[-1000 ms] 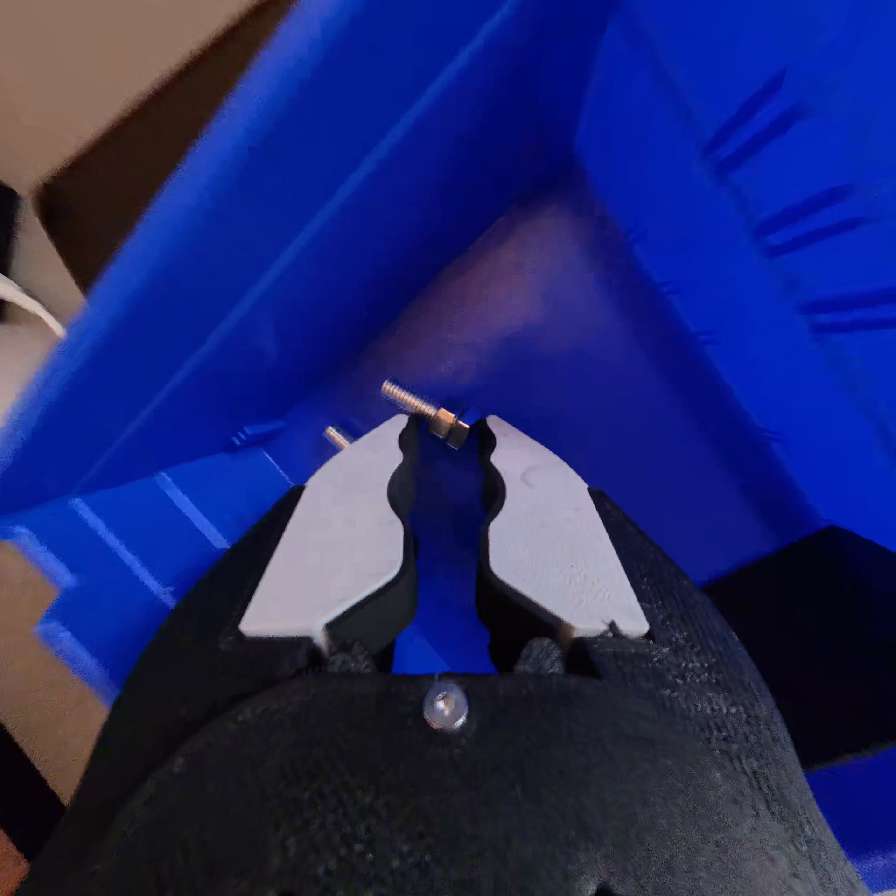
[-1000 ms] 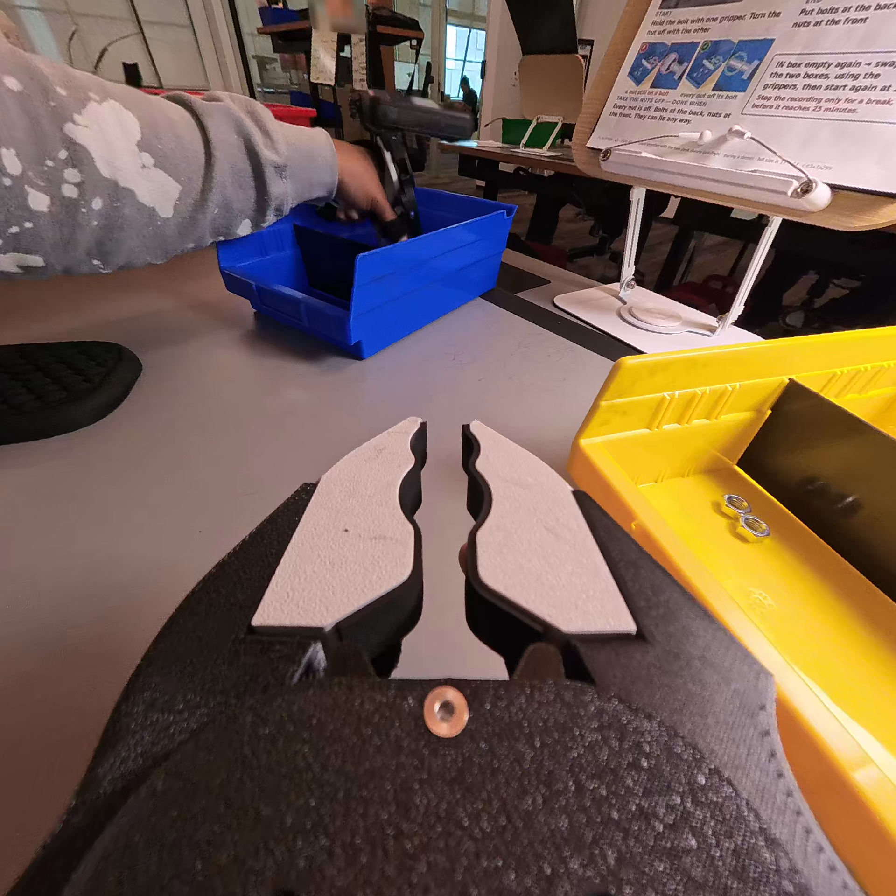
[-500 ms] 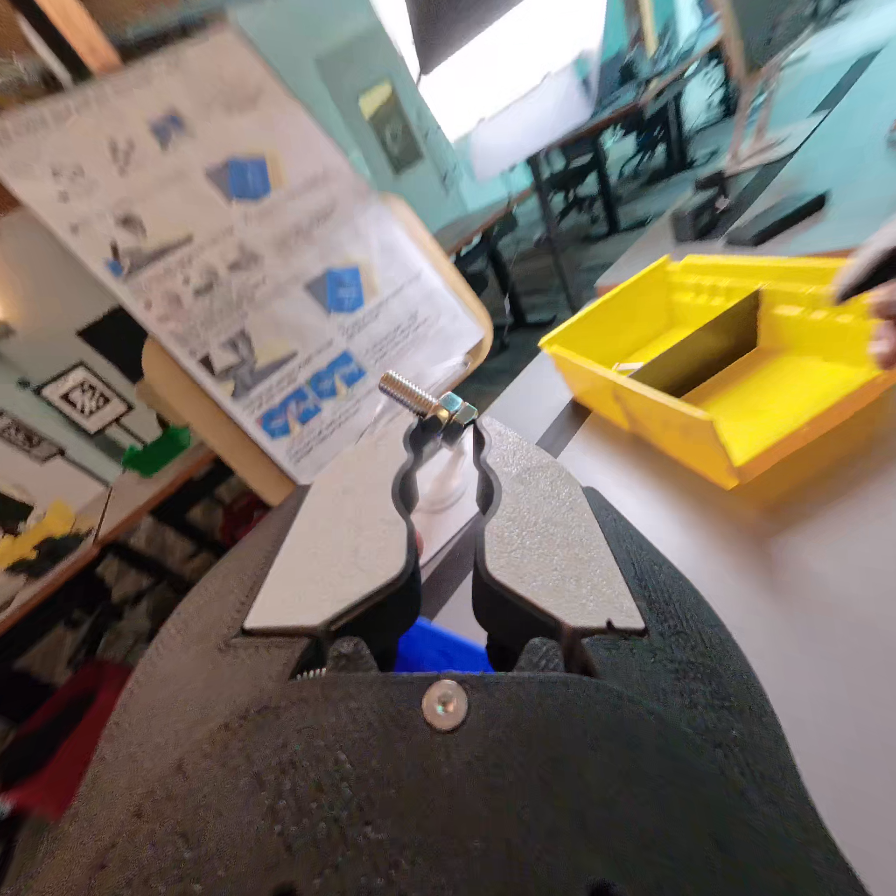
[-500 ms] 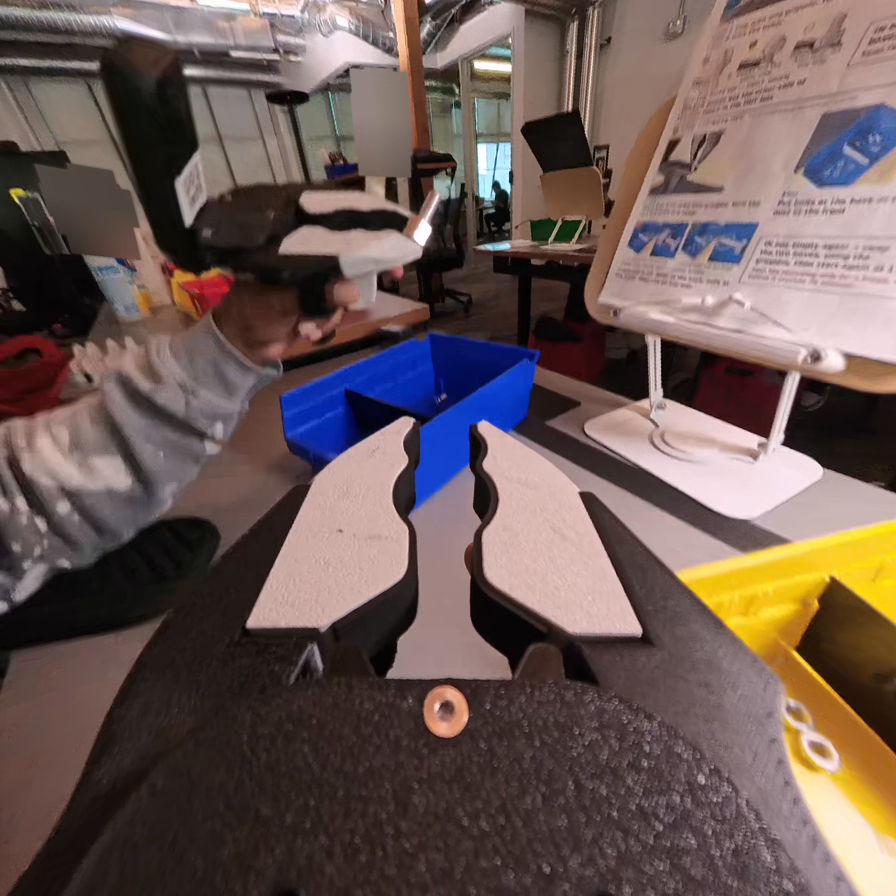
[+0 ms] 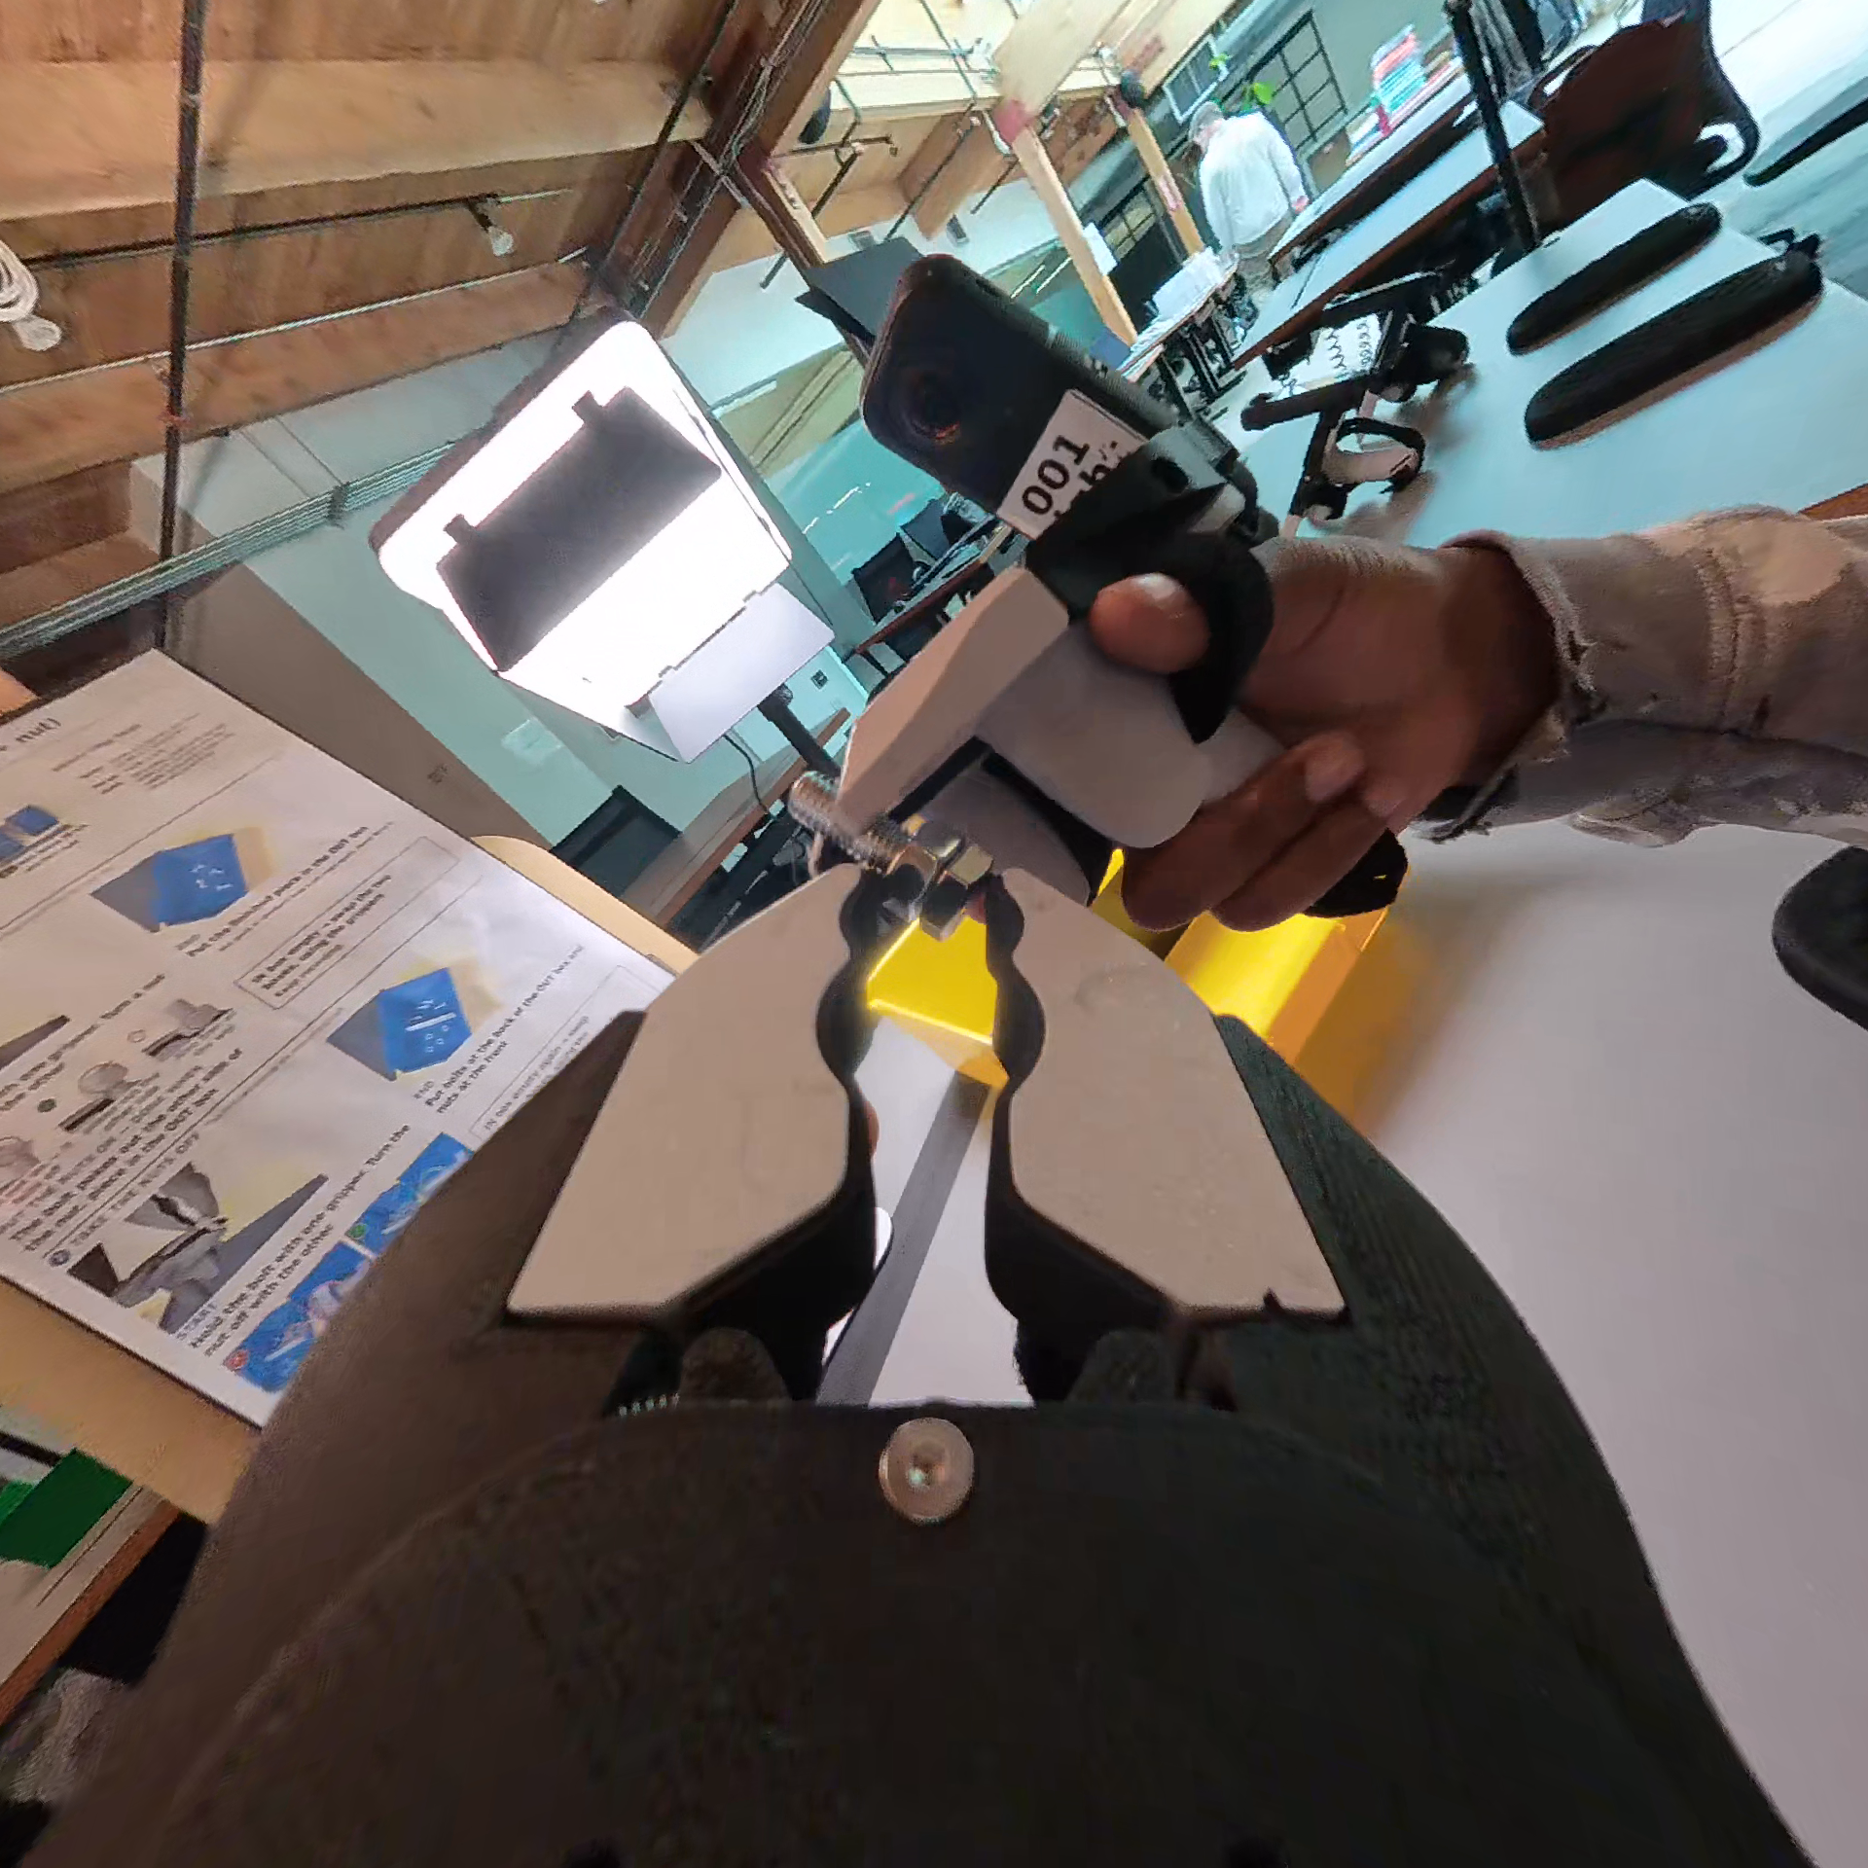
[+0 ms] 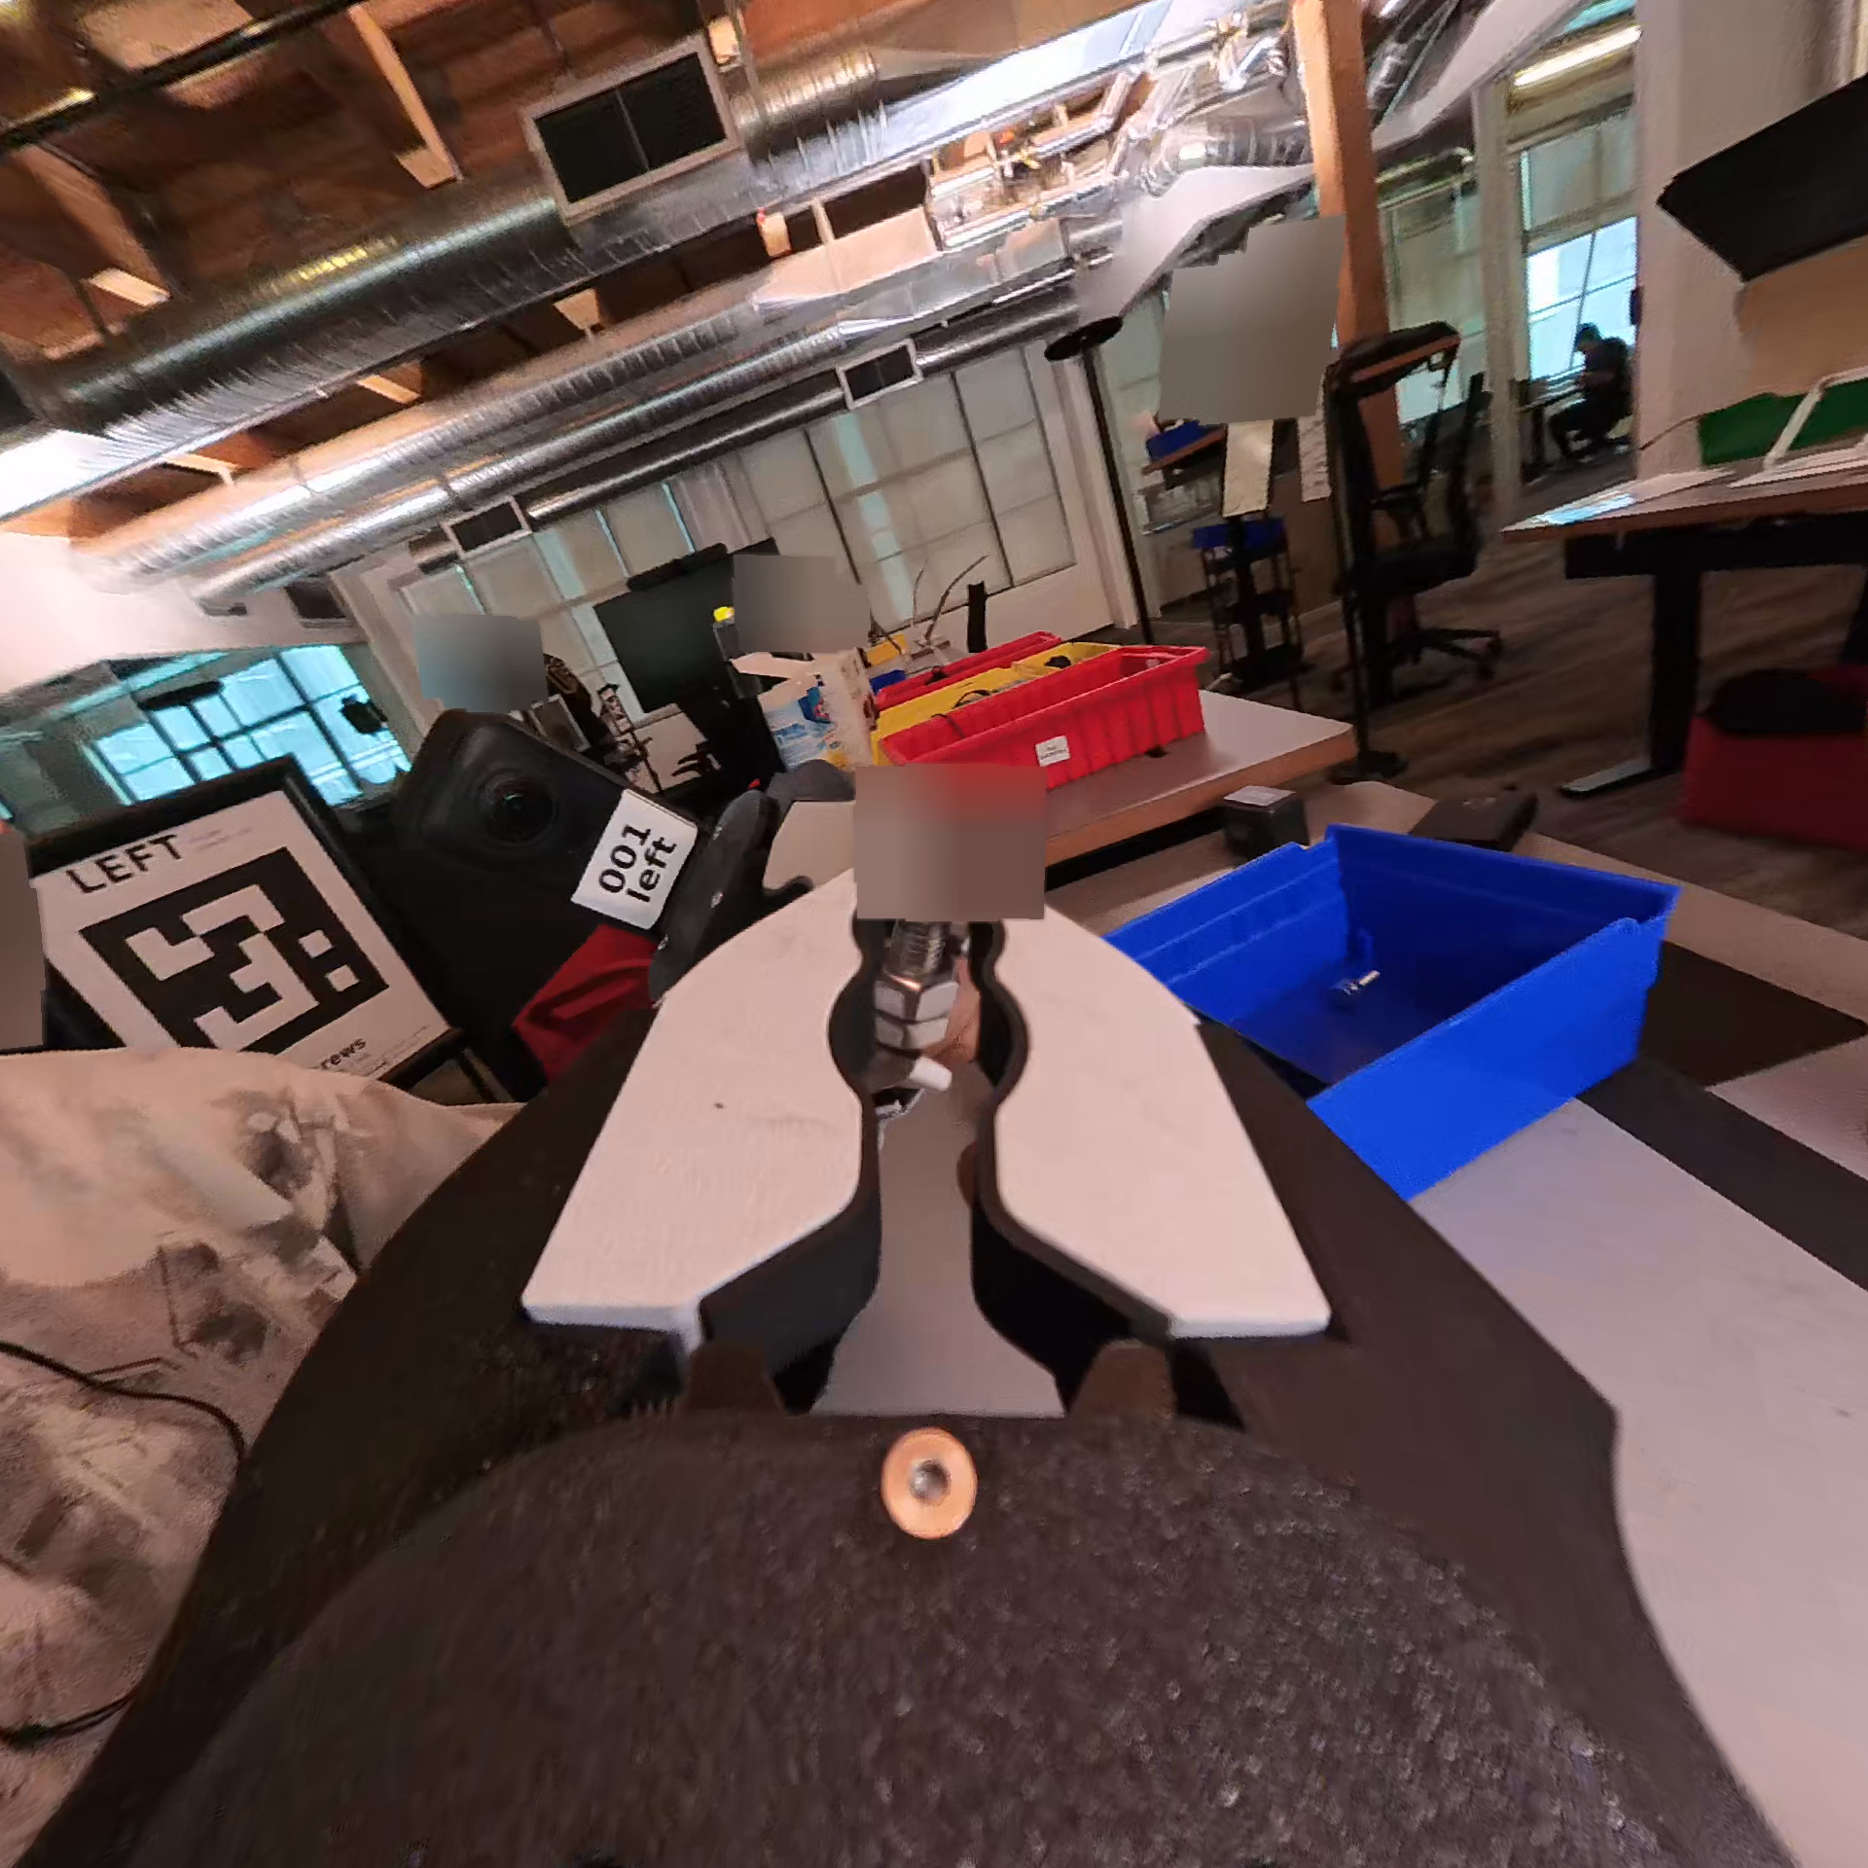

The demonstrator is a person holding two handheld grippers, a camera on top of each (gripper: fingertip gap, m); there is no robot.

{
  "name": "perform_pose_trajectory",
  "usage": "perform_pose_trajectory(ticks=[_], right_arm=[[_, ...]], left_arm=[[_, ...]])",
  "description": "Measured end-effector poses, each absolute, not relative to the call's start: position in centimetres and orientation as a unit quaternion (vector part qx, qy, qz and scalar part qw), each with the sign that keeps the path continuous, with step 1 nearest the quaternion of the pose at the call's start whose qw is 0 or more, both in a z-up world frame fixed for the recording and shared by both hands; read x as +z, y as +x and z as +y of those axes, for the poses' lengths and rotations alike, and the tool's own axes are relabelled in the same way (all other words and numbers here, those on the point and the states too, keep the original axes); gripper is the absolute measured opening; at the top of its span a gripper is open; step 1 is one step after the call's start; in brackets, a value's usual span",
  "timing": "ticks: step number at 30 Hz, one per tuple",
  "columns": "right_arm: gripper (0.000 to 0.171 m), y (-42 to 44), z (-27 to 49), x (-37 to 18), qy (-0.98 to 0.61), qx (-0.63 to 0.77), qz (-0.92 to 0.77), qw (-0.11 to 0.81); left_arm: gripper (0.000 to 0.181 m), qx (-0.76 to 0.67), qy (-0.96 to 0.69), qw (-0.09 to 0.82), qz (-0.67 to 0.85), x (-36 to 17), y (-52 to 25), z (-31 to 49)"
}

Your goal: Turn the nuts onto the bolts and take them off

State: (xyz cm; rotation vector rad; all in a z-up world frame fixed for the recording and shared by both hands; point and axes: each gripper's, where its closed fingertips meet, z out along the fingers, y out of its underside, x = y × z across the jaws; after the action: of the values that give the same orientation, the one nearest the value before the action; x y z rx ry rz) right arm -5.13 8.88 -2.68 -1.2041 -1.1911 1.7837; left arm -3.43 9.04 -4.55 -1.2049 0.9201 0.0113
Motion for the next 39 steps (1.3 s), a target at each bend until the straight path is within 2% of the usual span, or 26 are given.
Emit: perform_pose_trajectory(ticks=[4, 9, 13, 19, 39], right_arm=[[0.010, -4.7, 8.8, -2.9, -0.439, 0.669, -0.485, 0.353], [0.009, -2.8, 8.0, -1.9, -0.373, 0.660, -0.519, 0.394], [0.009, -2.2, 6.8, -2.1, -0.337, 0.649, -0.550, 0.404], [0.009, -2.2, 6.6, -2.1, -0.336, 0.645, -0.554, 0.405], [0.009, -2.2, 6.4, -2.2, -0.344, 0.646, -0.554, 0.398]], left_arm=[[0.021, -0.060, -0.561, 0.723, 0.399, -5.0, -3.1, 9.1], [0.031, -0.321, -0.579, 0.670, 0.337, -4.5, -2.0, 8.0], [0.031, -0.419, -0.577, 0.620, 0.328, -5.0, -0.7, 7.3], [0.018, -0.396, -0.573, 0.639, 0.326, -4.9, 0.0, 7.4], [0.018, -0.430, -0.557, 0.641, 0.307, -4.9, 0.3, 7.2]])
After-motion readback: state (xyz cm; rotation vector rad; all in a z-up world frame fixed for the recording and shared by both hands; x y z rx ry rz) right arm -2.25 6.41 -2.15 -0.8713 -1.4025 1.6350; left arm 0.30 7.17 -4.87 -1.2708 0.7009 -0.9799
